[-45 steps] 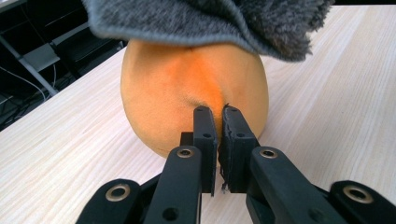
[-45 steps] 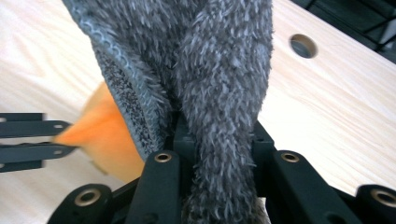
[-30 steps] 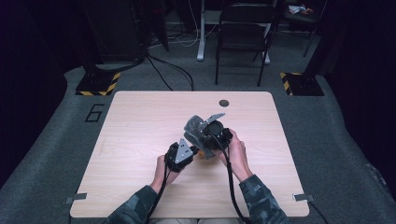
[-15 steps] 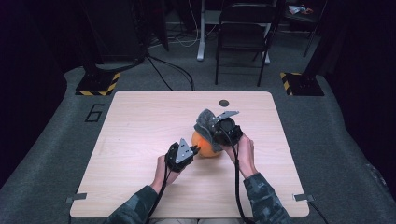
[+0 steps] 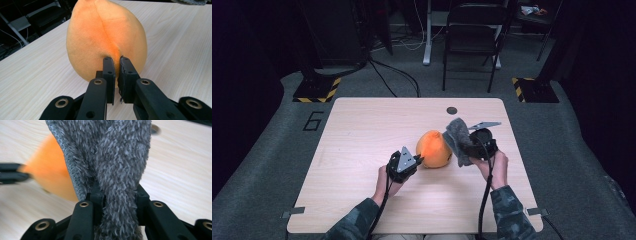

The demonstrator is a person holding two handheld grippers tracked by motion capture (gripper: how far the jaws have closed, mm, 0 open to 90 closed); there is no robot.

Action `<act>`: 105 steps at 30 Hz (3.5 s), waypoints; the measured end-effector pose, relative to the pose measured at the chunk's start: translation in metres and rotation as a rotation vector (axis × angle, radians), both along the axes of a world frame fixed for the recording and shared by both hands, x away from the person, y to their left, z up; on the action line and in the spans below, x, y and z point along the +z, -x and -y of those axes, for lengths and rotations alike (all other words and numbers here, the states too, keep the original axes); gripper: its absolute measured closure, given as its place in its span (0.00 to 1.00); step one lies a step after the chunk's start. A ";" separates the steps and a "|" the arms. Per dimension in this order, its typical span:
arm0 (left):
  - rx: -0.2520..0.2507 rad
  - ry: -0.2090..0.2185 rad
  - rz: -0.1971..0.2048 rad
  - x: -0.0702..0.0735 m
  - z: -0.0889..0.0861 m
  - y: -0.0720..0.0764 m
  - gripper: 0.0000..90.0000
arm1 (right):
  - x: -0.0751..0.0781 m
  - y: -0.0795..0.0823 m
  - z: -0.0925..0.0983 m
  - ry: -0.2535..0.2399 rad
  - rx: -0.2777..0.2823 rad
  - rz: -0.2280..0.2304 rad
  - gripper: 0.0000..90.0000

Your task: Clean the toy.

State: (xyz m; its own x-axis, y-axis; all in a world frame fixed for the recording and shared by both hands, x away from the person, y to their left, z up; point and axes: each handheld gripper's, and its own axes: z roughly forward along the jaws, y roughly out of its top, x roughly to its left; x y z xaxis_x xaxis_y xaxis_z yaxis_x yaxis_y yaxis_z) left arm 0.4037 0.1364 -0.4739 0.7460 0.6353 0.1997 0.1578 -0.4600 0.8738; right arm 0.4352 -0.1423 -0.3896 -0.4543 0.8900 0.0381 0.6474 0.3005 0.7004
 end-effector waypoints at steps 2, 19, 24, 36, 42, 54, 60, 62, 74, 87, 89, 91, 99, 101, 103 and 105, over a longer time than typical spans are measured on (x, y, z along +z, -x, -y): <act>0.001 0.000 -0.002 0.000 0.000 0.000 0.93 | -0.008 -0.001 0.018 0.006 -0.047 -0.020 0.76; -0.020 -0.009 -0.029 -0.003 -0.005 -0.003 0.83 | -0.097 -0.014 0.112 0.060 -0.269 -0.295 0.70; -0.021 -0.017 -0.031 -0.003 -0.005 -0.003 0.77 | -0.104 -0.014 0.110 0.101 -0.255 -0.285 0.60; 0.067 0.043 -0.092 0.006 -0.013 -0.032 0.39 | -0.108 -0.014 0.112 0.114 -0.234 -0.262 0.41; 0.079 0.040 -0.138 0.002 -0.017 -0.039 0.48 | -0.108 -0.015 0.108 0.130 -0.210 -0.278 0.32; 0.088 0.075 -0.098 -0.002 -0.022 -0.035 0.87 | -0.103 -0.013 0.113 0.069 -0.194 -0.251 0.18; 0.074 0.106 -0.092 0.006 -0.022 -0.030 0.88 | -0.085 -0.001 0.117 0.002 -0.193 -0.181 0.16; 0.071 0.118 -0.086 0.010 -0.023 -0.027 0.88 | -0.082 0.005 0.118 -0.010 -0.187 -0.164 0.15; 0.058 0.191 -0.123 0.025 -0.036 -0.010 0.88 | -0.092 0.061 0.124 0.015 -0.134 -0.130 0.08; 0.070 0.283 -0.274 0.020 -0.057 0.012 0.88 | -0.121 0.087 0.132 0.105 -0.120 -0.165 0.04; 0.073 0.274 -0.296 0.016 -0.058 0.013 0.88 | -0.124 0.089 0.132 0.103 -0.131 -0.172 0.02; 0.078 0.252 -0.316 0.009 -0.059 0.013 0.88 | -0.125 0.088 0.133 0.108 -0.111 -0.152 0.02; 0.108 0.151 -0.251 0.006 -0.061 0.012 0.78 | -0.127 0.090 0.133 0.098 -0.116 -0.128 0.00; 0.117 0.133 -0.240 0.008 -0.059 0.013 0.72 | -0.127 0.090 0.133 0.096 -0.118 -0.129 0.00; 0.125 0.115 -0.230 0.009 -0.059 0.012 0.64 | -0.127 0.090 0.133 0.097 -0.117 -0.129 0.00; 0.135 0.115 -0.224 0.010 -0.060 0.013 0.57 | -0.127 0.090 0.133 0.096 -0.116 -0.130 0.00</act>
